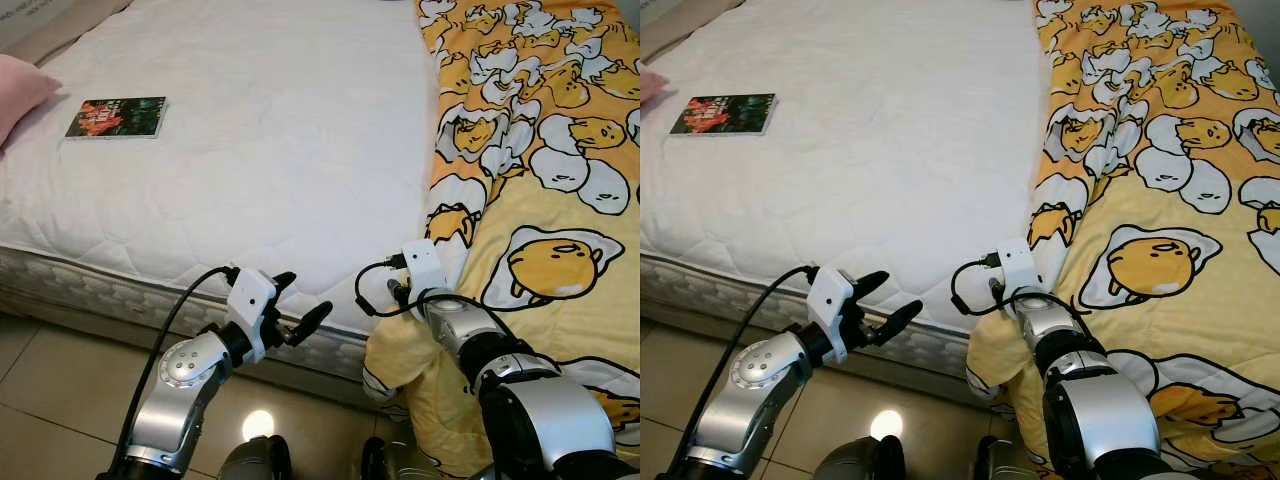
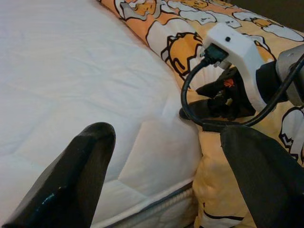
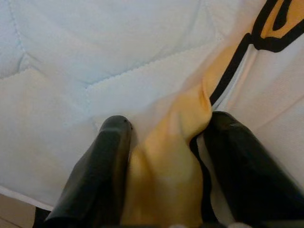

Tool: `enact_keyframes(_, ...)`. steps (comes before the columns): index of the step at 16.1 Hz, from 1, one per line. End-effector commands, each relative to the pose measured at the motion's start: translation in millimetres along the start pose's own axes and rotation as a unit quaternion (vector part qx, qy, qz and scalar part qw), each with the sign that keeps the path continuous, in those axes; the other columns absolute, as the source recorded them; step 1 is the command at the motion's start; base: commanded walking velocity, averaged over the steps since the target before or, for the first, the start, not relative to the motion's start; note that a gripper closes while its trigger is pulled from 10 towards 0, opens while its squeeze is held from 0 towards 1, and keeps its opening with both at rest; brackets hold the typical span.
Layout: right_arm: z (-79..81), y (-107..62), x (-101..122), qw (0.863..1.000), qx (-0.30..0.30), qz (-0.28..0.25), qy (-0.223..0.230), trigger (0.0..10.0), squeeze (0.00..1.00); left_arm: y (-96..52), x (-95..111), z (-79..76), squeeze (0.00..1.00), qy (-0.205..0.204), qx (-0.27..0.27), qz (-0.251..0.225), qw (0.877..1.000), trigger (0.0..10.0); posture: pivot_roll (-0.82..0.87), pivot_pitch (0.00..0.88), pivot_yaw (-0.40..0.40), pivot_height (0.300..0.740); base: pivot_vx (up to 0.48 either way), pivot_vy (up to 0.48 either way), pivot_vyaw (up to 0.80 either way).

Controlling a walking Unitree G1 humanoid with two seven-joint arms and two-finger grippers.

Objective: Clean up the room

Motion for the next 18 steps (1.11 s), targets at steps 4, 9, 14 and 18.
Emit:
enact_keyframes(4, 12.0, 0.1, -9.6, 0.999, 0.027, 0.016, 0.025, 0.0, 0.00, 3.7, -1.8, -3.1, 0.00, 0.001, -0.009, 0.006, 1.000, 10.0, 0.06, 0.132, -0.001, 0.740, 0.000, 0.000, 0.00)
enact_keyframes(9, 19.4, -4.7, 81.5, 0.992, 0.042, -0.120, 0.015, 0.0, 0.00, 7.1, -1.6, -2.1, 0.00, 0.003, -0.010, 0.006, 1.000, 10.0, 0.05, 0.114, -0.003, 0.740, 0.000, 0.000, 0.00)
enact_keyframes(14, 39.8, -26.8, 160.7, 0.967, 0.078, -0.242, -0.029, 0.0, 0.00, 13.5, 0.9, -1.0, 0.00, 0.007, -0.010, 0.000, 1.000, 10.0, 0.05, 0.084, -0.020, 0.740, 0.000, 0.000, 0.00)
enact_keyframes(18, 14.1, -13.0, 112.4, 0.980, -0.008, -0.174, -0.097, 10.0, 1.00, 14.1, 0.5, -1.6, 0.00, 0.003, -0.008, -0.003, 1.000, 10.0, 0.04, 0.088, -0.026, 0.740, 0.000, 0.000, 0.00)
Point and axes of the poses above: a point about 5 cm out from each wrist's last joint towards the gripper, its own y axis pointing out of the wrist towards the gripper, its own x axis along the axis of the wrist's last joint, z = x × y, the point moved 5 cm from there along y, pointing out of the wrist towards the gripper, and after that the axes turned 14 degrees about -y, right-handed, at the moved point
